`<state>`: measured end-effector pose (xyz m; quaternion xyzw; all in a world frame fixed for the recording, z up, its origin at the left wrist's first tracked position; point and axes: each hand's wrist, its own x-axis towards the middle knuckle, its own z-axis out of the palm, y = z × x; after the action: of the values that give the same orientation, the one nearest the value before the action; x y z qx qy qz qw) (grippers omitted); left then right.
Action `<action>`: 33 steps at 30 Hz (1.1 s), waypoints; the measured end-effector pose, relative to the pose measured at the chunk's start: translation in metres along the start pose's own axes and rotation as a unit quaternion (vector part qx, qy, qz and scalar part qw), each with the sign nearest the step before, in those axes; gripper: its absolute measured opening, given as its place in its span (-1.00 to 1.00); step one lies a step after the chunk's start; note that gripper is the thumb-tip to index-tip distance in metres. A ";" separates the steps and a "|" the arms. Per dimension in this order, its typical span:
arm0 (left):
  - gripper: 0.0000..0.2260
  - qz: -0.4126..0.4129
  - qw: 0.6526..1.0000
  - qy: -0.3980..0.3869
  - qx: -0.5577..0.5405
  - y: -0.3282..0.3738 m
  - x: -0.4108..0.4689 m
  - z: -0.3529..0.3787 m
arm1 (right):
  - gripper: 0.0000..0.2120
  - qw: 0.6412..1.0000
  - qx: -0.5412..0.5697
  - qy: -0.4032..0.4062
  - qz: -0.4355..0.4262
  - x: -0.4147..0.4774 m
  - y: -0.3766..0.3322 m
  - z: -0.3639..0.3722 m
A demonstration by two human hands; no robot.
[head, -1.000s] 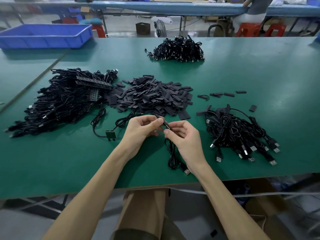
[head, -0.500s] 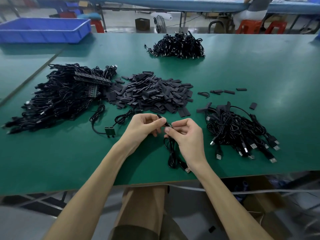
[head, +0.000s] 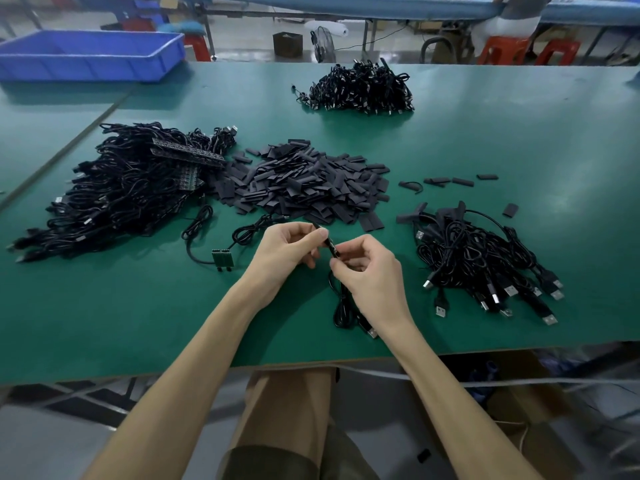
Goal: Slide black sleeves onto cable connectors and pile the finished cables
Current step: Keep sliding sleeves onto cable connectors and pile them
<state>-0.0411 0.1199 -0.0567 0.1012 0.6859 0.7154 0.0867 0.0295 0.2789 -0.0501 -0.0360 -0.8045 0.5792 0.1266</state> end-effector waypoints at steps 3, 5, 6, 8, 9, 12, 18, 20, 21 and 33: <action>-0.76 0.005 1.000 -0.017 0.006 0.001 -0.001 0.001 | -0.86 1.000 0.006 0.007 -0.005 0.000 0.001 -0.001; -0.77 0.005 1.000 -0.024 0.019 0.003 -0.002 0.001 | -0.84 1.000 0.013 0.013 -0.005 0.001 0.001 -0.001; -0.76 0.005 0.999 -0.026 0.025 0.004 -0.002 0.001 | -0.84 1.000 0.013 0.014 -0.004 0.001 0.001 -0.001; -0.77 0.005 0.999 -0.029 0.033 0.005 -0.003 0.002 | -0.85 1.000 0.011 0.018 -0.004 0.001 0.001 0.000; -0.79 0.007 0.999 -0.028 0.038 0.006 -0.003 0.003 | -0.86 1.000 0.012 0.021 -0.003 0.001 0.002 0.000; -0.85 0.014 0.998 -0.021 0.053 0.007 -0.005 0.004 | -0.86 1.000 0.008 0.029 0.001 0.001 0.001 0.001; -0.82 0.017 0.996 -0.029 0.079 0.009 -0.006 0.005 | -0.76 0.999 -0.006 0.038 0.001 0.000 0.001 0.000; -0.82 0.023 0.996 -0.029 0.083 0.010 -0.006 0.005 | -0.77 0.999 -0.015 0.037 -0.004 0.000 0.001 0.000; -0.82 0.024 0.996 -0.029 0.085 0.010 -0.007 0.005 | -0.78 0.999 -0.020 0.036 -0.007 0.000 0.001 0.000; -0.85 0.006 0.996 -0.053 0.070 0.012 -0.009 0.005 | -0.83 0.999 -0.013 0.051 0.003 0.000 0.001 0.000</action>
<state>-0.0308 0.1219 -0.0447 0.1487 0.7278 0.6601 0.1119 0.0291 0.2795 -0.0512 -0.0694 -0.8041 0.5668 0.1651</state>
